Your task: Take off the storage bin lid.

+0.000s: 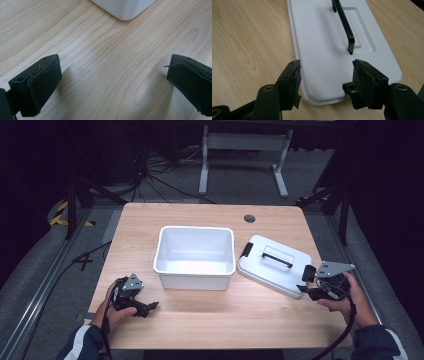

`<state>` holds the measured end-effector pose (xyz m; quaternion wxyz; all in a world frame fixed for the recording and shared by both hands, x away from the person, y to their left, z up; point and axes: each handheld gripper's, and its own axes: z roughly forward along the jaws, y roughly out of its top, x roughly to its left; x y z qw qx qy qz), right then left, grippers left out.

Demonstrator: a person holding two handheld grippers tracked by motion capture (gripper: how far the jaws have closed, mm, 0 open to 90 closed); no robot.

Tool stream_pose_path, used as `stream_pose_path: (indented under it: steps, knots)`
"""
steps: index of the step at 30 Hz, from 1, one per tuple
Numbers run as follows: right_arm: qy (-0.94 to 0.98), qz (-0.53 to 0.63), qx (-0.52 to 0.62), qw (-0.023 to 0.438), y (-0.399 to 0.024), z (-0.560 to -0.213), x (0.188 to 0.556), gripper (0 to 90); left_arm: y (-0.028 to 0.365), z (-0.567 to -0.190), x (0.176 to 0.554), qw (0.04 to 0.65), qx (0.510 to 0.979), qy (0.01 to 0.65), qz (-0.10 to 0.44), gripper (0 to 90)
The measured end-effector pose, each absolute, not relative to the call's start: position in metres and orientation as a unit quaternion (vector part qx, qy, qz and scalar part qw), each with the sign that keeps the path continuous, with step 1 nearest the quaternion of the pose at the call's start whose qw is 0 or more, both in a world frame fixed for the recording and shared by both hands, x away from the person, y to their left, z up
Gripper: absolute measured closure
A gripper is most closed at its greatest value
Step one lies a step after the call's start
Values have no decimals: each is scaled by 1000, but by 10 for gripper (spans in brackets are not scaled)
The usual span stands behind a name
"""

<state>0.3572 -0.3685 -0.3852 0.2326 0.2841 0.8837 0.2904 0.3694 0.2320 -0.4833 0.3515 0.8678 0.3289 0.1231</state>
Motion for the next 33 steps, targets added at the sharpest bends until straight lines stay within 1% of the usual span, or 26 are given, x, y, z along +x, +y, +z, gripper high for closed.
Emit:
stream_pose_path:
  steps: [5, 7, 15, 19, 20, 26, 28, 33]
  knots:
    - [877, 299, 299, 227, -374, -395, 352, 363, 232, -483, 369, 351, 868, 329, 123, 2]
    - [876, 296, 302, 233, -376, -401, 350, 355, 232, -483, 370, 351, 869, 327, 124, 2]
    - [874, 297, 315, 220, -385, -419, 342, 367, 232, -483, 369, 351, 868, 329, 123, 2]
    - [872, 301, 320, 215, -388, -425, 339, 360, 232, -483, 369, 351, 868, 329, 123, 2]
    - [871, 299, 322, 221, -390, -429, 338, 354, 232, -483, 369, 352, 868, 329, 123, 2]
    - [863, 307, 342, 208, -397, -444, 334, 348, 232, -483, 369, 351, 868, 329, 123, 2]
    - [859, 316, 344, 212, -399, -447, 334, 348, 232, -483, 369, 351, 868, 329, 123, 2]
    - [853, 328, 356, 195, -404, -455, 333, 344, 232, -483, 369, 351, 869, 327, 125, 3]
